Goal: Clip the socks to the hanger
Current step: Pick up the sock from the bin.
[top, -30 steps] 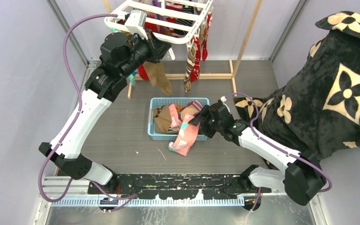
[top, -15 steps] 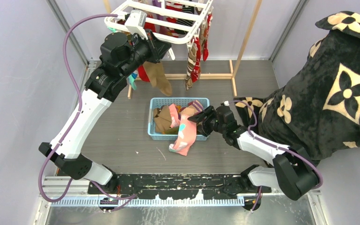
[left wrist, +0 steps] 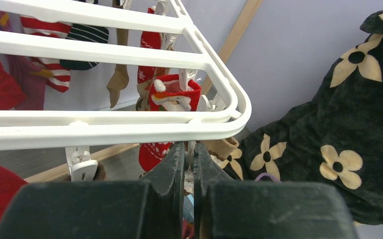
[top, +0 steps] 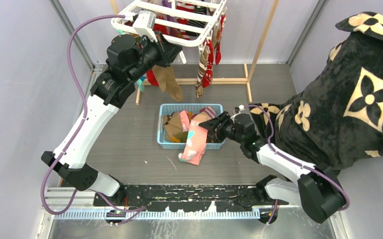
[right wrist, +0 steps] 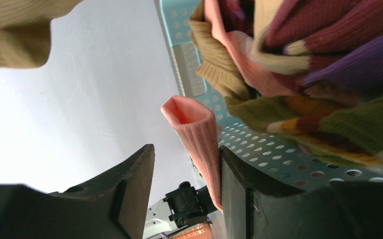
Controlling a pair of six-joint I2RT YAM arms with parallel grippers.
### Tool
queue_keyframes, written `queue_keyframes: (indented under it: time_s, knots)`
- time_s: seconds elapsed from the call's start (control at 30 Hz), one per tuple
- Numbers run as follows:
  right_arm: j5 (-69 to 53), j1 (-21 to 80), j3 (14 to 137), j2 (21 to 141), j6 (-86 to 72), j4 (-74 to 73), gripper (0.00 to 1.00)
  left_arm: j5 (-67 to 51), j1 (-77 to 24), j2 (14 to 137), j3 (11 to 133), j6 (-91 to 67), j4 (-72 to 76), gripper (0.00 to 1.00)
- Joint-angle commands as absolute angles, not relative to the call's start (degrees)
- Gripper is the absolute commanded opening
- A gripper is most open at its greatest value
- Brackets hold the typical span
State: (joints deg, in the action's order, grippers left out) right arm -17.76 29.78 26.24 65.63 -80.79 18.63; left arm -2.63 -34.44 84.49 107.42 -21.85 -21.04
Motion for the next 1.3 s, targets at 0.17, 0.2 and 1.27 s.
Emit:
queue_keyframes:
  time_s: [0.17,0.2,1.27]
  knots:
    - [-15.74,29.53,30.05,60.38,-73.41,11.28,0.5,-2.4,-34.27,82.61,107.41,-21.24,-20.22,0.0]
    - [-16.34,29.53,30.09,61.31,-73.69,12.56,0.5,-2.45,-34.31,82.56,107.4,-21.27,-20.19,0.0]
    - [-13.6,29.99,36.23,62.27,-60.45,20.28,0.04,-2.45,-34.24,82.5,107.6,-20.74,-20.91,0.0]
